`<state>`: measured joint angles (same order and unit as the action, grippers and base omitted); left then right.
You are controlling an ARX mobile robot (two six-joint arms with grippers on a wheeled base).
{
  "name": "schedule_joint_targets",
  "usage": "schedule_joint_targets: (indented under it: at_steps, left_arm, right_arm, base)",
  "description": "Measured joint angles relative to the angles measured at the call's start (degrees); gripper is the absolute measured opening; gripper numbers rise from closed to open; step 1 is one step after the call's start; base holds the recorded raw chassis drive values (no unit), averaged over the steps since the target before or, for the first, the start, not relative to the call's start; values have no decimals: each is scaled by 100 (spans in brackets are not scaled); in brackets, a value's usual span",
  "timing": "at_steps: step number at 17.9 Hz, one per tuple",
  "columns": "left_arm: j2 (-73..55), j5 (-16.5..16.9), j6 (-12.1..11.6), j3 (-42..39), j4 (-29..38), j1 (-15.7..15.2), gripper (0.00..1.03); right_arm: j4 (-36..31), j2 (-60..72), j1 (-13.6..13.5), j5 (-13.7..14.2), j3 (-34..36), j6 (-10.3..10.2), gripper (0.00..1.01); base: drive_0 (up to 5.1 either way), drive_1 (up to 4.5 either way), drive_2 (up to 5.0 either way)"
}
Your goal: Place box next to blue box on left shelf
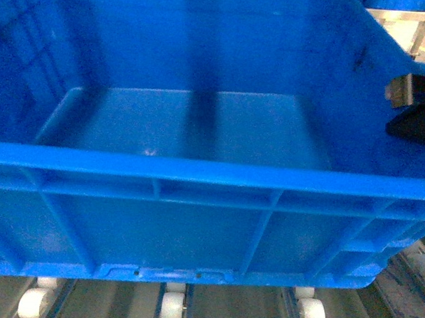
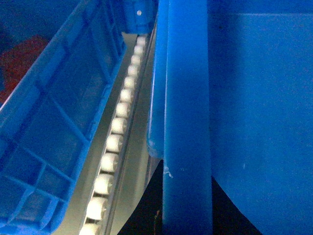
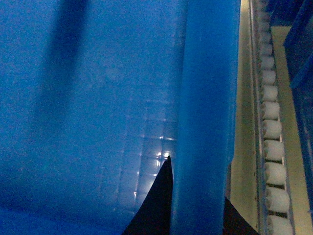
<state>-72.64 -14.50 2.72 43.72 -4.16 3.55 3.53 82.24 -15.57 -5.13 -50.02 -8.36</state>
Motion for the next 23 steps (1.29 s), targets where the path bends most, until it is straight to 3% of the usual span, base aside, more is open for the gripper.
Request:
schedule_joint_targets:
  at_steps: [3, 5, 7, 11, 12, 14, 16, 17, 20, 21, 23]
  left_arm:
    - [-129, 166, -61, -11, -35, -129, 7]
    - [-525, 275, 103, -345, 389, 57, 7]
    - [-737, 273, 356, -361, 111, 111, 7]
    - [-807, 310, 417, -372, 122, 118, 7]
    - [-835, 138, 474, -446, 363, 138, 14]
    - [-1049, -503, 929, -527, 1189, 332, 37]
    - [-1091, -490, 1241, -518, 1231, 367, 55]
    - [-1091, -481, 1263, -518, 1235, 374, 57]
    - [-1093, -468, 1504, -520, 1287, 380, 86]
    - [-1097, -459, 1543, -529, 1401, 380, 97]
    - [-1093, -654, 1683, -636, 2361, 382, 98]
  right_arm:
    - [79, 170, -140, 68, 9, -129, 7]
    - [131, 466, -155, 238, 162, -122, 7]
    - [221, 509, -122, 258, 138, 50, 7]
    - [289, 581, -122, 352, 94, 48, 7]
    - [293, 581, -122, 343, 72, 55, 10]
    - [278, 577, -136, 98, 57, 271, 32]
    - [118, 579, -136, -33, 37, 262, 50]
    - [116, 577, -136, -50, 33, 254, 52]
    - [44, 579, -170, -219, 28, 166, 81]
    - [-92, 577, -188, -229, 35, 186, 92]
    - [-1001, 579, -212, 151, 225, 284, 98]
  base:
    - [0, 0, 0]
    - [0, 0, 0]
    - [0, 0, 0]
    - [0, 0, 0]
    - [0, 0, 0]
    - [0, 0, 0]
    - [0, 0, 0]
    - [0, 0, 0]
    - [0, 0, 0]
    - [0, 0, 0]
    - [0, 0, 0]
